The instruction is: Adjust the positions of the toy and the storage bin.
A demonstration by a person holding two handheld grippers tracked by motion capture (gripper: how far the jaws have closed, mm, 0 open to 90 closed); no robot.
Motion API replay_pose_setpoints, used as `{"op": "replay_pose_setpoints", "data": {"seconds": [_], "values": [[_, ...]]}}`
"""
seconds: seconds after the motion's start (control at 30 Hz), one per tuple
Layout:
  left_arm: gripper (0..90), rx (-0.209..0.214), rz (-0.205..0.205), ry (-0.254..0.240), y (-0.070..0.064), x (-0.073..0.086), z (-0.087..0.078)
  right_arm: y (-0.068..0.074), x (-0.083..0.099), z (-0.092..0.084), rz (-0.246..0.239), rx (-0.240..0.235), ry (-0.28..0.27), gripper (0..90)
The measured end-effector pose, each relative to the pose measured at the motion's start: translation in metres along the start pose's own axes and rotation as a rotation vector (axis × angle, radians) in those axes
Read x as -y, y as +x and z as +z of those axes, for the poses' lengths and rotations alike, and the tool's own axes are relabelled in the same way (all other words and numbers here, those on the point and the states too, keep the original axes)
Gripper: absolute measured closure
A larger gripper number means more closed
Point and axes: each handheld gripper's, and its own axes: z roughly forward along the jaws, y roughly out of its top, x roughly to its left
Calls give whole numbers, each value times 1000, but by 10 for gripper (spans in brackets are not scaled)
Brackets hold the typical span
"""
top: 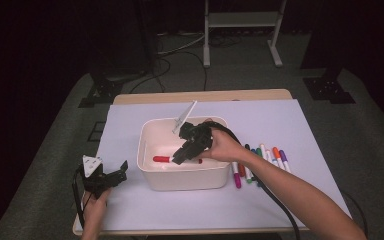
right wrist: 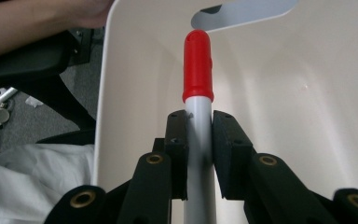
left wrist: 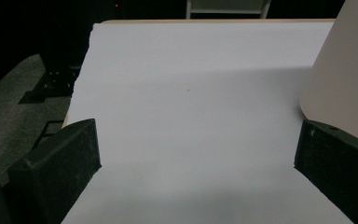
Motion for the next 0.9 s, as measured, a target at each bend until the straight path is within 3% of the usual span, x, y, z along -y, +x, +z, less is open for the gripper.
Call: {"op": "replay_pose_setpoints", "data": {"seconds": [0.17,0.6,0.67,0.83,0.9], "values": [[0,1,-2,-1,0,0,0,0,-1,9,-3,9,40,758],[0,2,1,-3,0,0,0,0,-2,25,-13,14,80,748],[0,2,-3,-3,0,0,0,0,-2,28,-22,23,99,709],[0,3,-3,-3,0,0,0,0,-2,26,-18,38,93,683],[0,3,-4,-2,0,0,0,3,-2,16,-15,54,67,669]]}}
